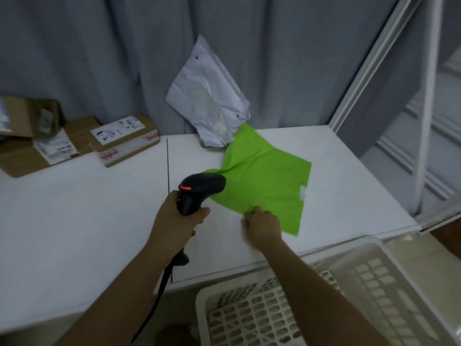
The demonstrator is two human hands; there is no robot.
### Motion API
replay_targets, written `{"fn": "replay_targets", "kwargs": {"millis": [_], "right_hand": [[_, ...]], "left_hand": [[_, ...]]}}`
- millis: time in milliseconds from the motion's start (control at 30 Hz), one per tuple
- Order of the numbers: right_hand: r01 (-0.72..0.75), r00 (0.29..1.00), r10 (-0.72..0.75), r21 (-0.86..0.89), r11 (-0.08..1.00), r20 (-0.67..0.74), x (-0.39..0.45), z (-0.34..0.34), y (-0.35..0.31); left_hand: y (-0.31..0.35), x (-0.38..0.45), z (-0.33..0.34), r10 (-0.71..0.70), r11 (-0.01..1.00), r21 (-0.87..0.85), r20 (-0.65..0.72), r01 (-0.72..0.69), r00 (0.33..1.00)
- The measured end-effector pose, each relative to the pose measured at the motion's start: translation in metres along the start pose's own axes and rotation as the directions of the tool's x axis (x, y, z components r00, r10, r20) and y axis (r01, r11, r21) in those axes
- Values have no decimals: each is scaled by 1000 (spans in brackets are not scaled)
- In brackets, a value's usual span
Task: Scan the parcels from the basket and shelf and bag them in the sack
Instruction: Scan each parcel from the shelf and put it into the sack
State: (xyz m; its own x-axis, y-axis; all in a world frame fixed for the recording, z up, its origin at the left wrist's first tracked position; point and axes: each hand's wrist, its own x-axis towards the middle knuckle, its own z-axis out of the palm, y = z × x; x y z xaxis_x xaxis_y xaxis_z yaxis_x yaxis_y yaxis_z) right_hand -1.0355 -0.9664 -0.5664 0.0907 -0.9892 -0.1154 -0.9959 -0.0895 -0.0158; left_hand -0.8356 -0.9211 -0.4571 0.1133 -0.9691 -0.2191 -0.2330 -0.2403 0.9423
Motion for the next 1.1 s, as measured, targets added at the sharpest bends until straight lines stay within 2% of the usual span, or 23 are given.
{"fn": "replay_targets", "kwargs": {"millis": [167, 267, 367, 567, 667, 733, 800, 900, 967, 1033, 1100], "right_hand": [[123, 989, -120, -22, 992, 88, -40, -23, -41], [54, 996, -52, -34, 998, 76, -43, -26, -42], [-10, 992, 20, -79, 997, 125, -42, -19, -46], [142, 984, -111, -239, 960, 140, -38, -34, -61], [250, 961, -225, -162, 955, 159, -45, -42, -76], [390, 921, -384, -117, 913, 69, -57, -44, -95], [537, 832, -553, -190, 822, -45, -68, -57, -113], [604, 698, -680, -326, 727, -225, -80, -97, -129], [648, 607, -717, -308, 696, -344, -95, -136, -138], [681, 616, -666, -140, 718, -421, -109, -171, -146], [671, 699, -561, 134, 730, -444, -124, -201, -156]], "left_hand": [[11, -48, -32, 2, 999, -47, -101, -6, 995], [9, -65, -49, 10, 998, -62, -125, -17, 992], [3, -75, -64, 8, 997, -69, -143, -18, 990], [-12, -76, -86, -21, 998, -69, -222, 5, 975], [-13, -80, -97, -25, 997, -80, -236, 6, 971], [-11, -88, -108, -20, 996, -94, -263, -5, 965], [-7, -101, -121, 1, 993, -110, -314, -37, 949], [-4, -127, -141, 42, 988, -116, -431, -101, 902], [0, -149, -155, 51, 980, -137, -519, -143, 853], [4, -172, -168, 41, 970, -169, -589, -173, 807], [4, -195, -181, 28, 964, -179, -664, -195, 747]]}}
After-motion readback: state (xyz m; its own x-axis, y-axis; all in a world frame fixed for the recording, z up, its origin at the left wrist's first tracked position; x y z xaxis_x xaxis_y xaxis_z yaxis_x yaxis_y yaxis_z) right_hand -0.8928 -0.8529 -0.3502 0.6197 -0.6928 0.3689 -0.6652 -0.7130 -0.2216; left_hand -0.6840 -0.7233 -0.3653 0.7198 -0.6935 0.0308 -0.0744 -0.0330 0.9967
